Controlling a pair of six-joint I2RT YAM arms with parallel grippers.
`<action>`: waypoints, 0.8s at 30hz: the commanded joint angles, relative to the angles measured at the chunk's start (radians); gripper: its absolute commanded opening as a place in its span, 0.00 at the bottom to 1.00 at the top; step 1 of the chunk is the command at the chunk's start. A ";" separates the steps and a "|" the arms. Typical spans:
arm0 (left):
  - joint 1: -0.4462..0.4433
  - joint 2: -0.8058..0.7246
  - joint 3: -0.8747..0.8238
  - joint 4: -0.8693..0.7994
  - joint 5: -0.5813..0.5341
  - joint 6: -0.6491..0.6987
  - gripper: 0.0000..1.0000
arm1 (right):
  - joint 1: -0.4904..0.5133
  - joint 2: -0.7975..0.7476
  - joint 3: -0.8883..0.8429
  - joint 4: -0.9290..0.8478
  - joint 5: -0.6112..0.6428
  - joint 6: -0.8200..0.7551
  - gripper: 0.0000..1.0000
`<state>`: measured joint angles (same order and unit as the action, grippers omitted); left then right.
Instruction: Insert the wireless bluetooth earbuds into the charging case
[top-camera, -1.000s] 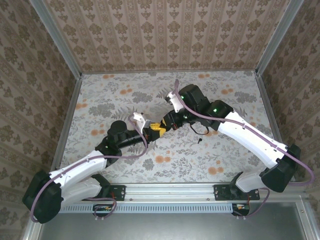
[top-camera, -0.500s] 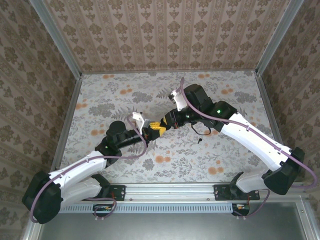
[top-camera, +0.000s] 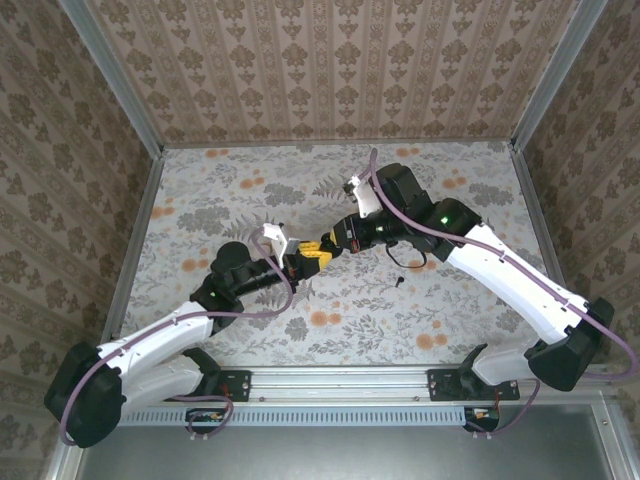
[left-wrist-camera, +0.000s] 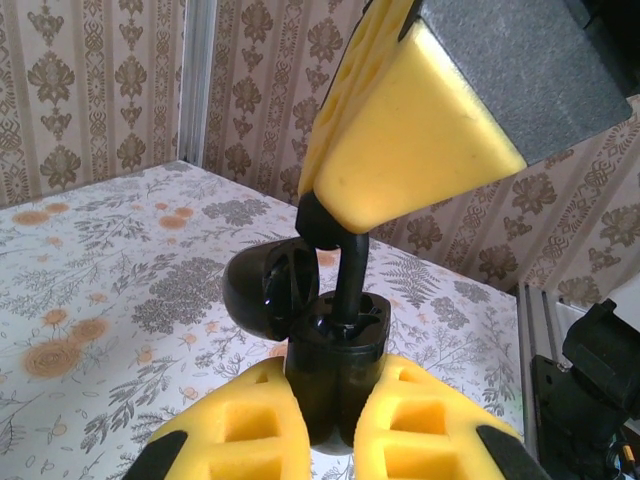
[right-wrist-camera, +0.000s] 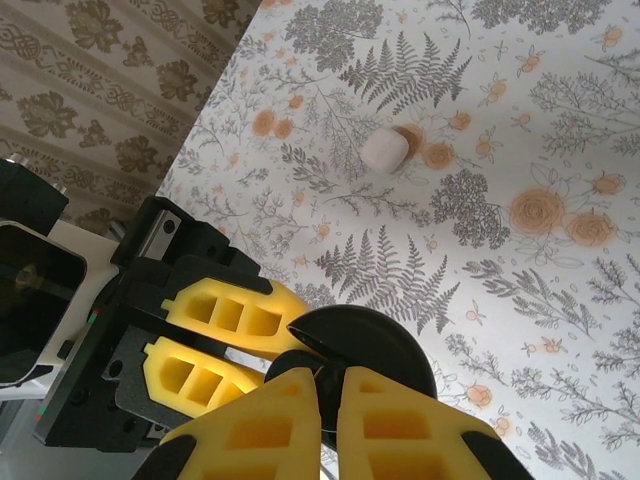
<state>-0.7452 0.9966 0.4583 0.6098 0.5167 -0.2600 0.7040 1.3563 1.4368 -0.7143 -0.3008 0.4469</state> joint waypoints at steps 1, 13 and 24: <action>-0.003 -0.011 0.006 0.075 0.003 0.037 0.00 | -0.011 -0.026 0.020 -0.061 -0.005 0.030 0.09; -0.014 0.005 0.016 0.070 0.000 0.062 0.00 | -0.012 0.006 0.033 -0.077 -0.038 0.039 0.08; -0.025 0.007 0.028 0.047 -0.010 0.079 0.00 | -0.005 0.029 0.028 -0.090 -0.052 0.075 0.13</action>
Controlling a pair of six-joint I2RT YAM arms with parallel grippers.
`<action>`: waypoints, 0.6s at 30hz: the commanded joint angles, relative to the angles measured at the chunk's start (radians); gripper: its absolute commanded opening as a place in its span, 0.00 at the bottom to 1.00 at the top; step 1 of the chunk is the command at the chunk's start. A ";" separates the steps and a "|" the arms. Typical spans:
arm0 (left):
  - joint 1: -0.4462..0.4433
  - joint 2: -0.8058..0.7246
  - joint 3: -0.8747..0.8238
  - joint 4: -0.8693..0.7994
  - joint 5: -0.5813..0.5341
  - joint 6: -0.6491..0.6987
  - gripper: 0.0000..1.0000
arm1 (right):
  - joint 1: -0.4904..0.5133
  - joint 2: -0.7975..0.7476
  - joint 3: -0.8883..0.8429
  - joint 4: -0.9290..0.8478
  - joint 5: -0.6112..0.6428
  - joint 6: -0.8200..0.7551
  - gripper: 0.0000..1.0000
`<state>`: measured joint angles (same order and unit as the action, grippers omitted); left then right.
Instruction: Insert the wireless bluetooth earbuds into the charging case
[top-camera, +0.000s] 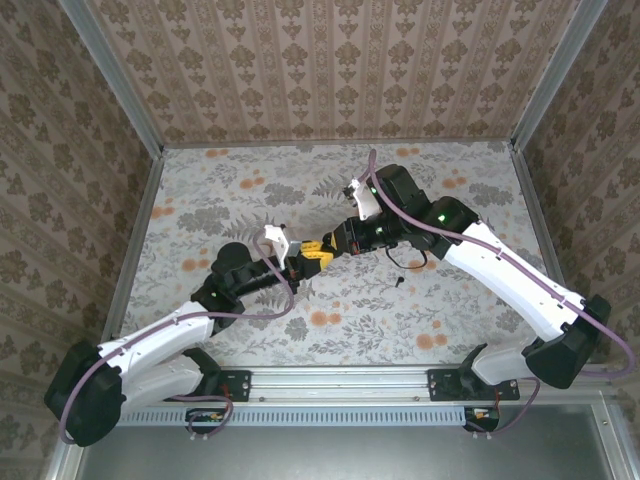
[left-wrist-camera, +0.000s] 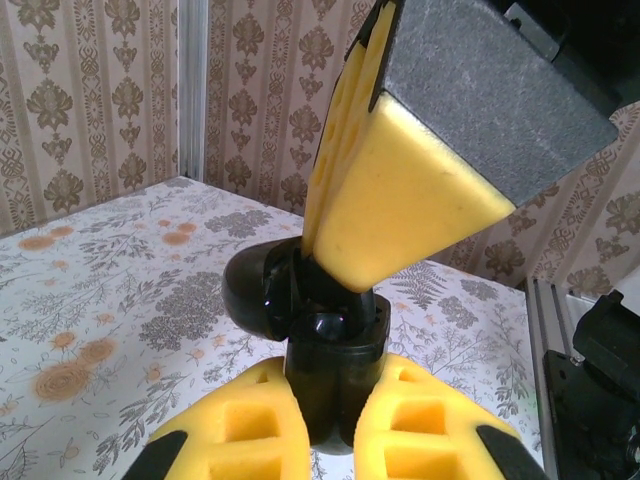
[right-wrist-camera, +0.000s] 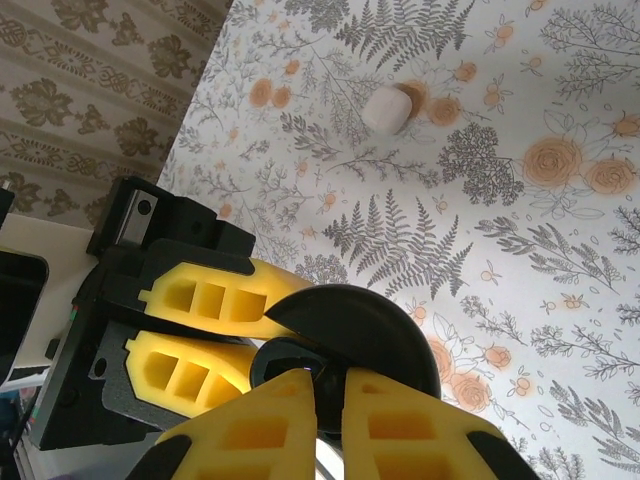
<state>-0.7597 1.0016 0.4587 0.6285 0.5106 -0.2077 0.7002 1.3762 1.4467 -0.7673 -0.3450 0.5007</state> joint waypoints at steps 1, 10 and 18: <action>-0.010 0.002 0.028 0.028 -0.007 0.028 0.00 | -0.001 0.009 0.018 -0.035 -0.010 0.024 0.15; -0.013 -0.008 0.020 0.023 -0.018 0.030 0.00 | 0.001 -0.004 0.026 -0.021 0.014 0.038 0.47; -0.018 -0.015 0.015 0.015 -0.044 0.042 0.00 | 0.001 -0.053 0.037 -0.047 0.105 0.075 0.53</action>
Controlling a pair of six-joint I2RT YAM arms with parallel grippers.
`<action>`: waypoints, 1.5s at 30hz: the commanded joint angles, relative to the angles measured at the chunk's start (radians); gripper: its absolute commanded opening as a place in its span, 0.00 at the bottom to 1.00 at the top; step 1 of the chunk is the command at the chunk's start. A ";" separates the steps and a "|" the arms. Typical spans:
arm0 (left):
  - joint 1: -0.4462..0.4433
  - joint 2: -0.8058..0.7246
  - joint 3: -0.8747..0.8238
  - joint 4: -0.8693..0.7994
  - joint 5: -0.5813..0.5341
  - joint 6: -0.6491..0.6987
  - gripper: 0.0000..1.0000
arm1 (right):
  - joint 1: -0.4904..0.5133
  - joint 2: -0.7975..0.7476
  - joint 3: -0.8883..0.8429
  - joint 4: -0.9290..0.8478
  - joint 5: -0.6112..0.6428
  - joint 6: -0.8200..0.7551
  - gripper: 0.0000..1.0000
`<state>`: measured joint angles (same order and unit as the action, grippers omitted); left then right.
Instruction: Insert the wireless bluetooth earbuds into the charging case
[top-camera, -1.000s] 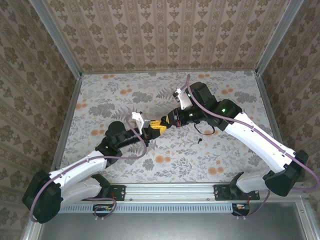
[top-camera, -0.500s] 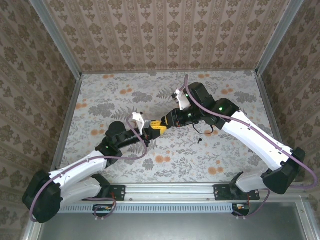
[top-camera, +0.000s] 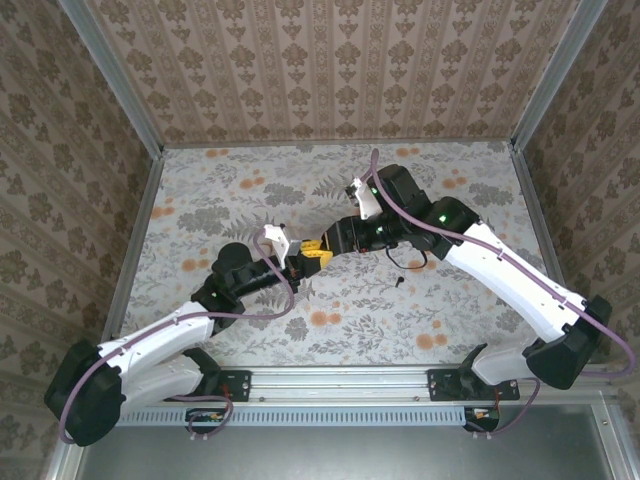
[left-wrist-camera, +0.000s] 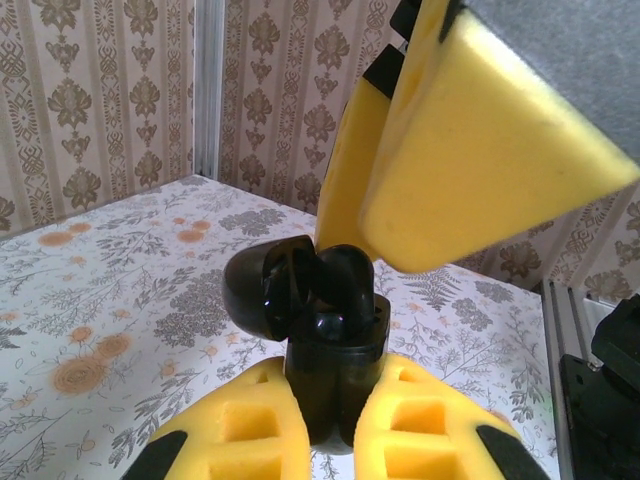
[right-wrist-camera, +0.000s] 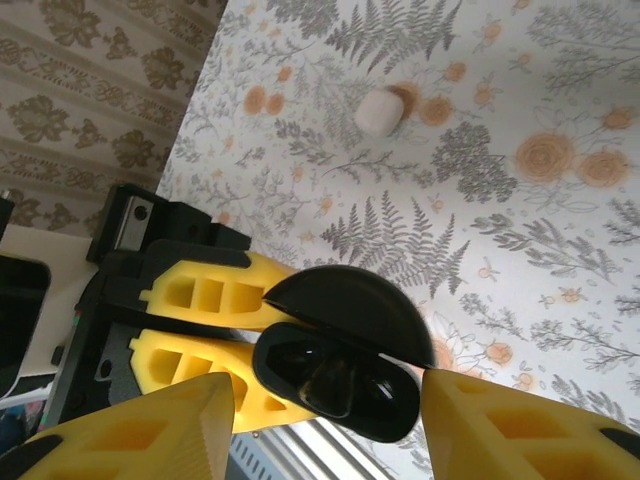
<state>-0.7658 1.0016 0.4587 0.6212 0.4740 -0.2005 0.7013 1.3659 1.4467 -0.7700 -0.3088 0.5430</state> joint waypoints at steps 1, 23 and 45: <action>-0.014 -0.017 0.014 0.019 -0.018 0.040 0.00 | 0.000 -0.051 0.039 -0.051 0.082 0.044 0.52; -0.061 -0.054 -0.009 -0.002 -0.179 0.133 0.00 | 0.099 -0.039 0.003 -0.023 0.188 0.193 0.39; -0.066 -0.047 -0.012 -0.012 -0.176 0.141 0.00 | 0.106 0.019 0.058 -0.012 0.160 0.186 0.32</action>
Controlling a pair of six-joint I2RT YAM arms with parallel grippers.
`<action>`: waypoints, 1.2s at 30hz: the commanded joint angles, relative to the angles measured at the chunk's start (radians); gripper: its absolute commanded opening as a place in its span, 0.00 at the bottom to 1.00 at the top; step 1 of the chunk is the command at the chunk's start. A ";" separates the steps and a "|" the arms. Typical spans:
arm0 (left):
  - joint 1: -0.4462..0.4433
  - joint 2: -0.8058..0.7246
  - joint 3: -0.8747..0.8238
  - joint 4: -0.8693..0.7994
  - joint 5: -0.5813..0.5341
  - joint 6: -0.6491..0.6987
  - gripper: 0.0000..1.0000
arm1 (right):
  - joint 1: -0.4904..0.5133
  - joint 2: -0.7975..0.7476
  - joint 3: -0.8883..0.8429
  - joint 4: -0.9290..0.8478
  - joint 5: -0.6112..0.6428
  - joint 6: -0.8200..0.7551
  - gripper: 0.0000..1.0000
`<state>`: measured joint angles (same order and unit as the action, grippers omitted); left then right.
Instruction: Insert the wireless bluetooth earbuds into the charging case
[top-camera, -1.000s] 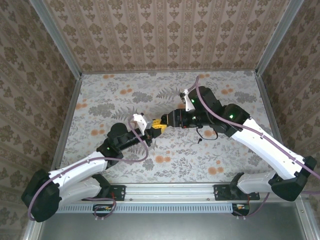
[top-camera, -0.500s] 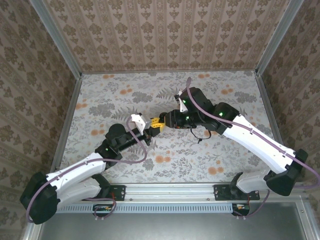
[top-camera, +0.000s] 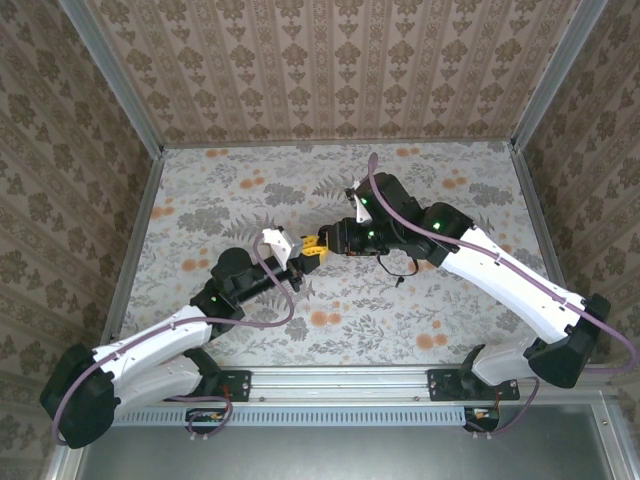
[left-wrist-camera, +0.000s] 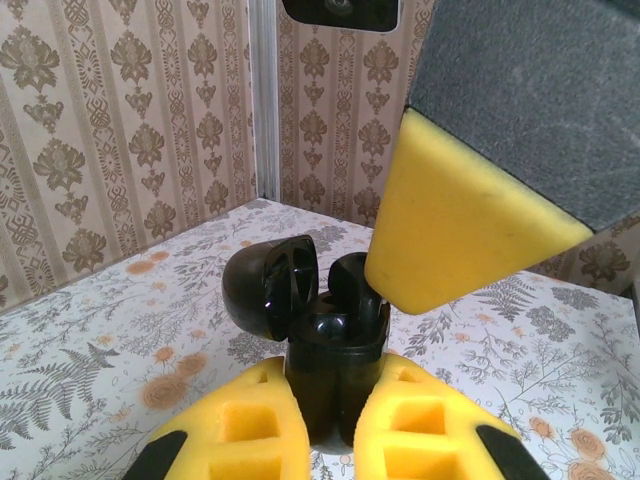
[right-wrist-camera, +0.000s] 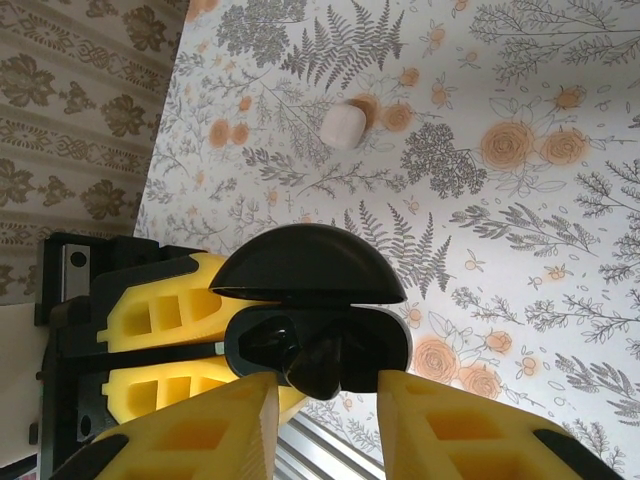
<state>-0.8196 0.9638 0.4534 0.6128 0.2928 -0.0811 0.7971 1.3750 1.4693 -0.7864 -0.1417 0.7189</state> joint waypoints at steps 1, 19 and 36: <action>-0.011 -0.009 -0.007 -0.002 0.005 0.021 0.00 | 0.011 0.010 0.035 0.003 -0.007 0.010 0.32; -0.024 0.005 0.000 -0.029 0.003 0.037 0.00 | 0.014 0.097 0.082 -0.026 0.026 -0.019 0.32; -0.031 -0.013 -0.002 -0.048 0.002 0.060 0.00 | 0.013 0.079 0.050 -0.003 0.025 -0.123 0.16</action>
<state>-0.8383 0.9787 0.4519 0.5228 0.2676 -0.0471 0.8074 1.4940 1.5452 -0.8268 -0.1059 0.6552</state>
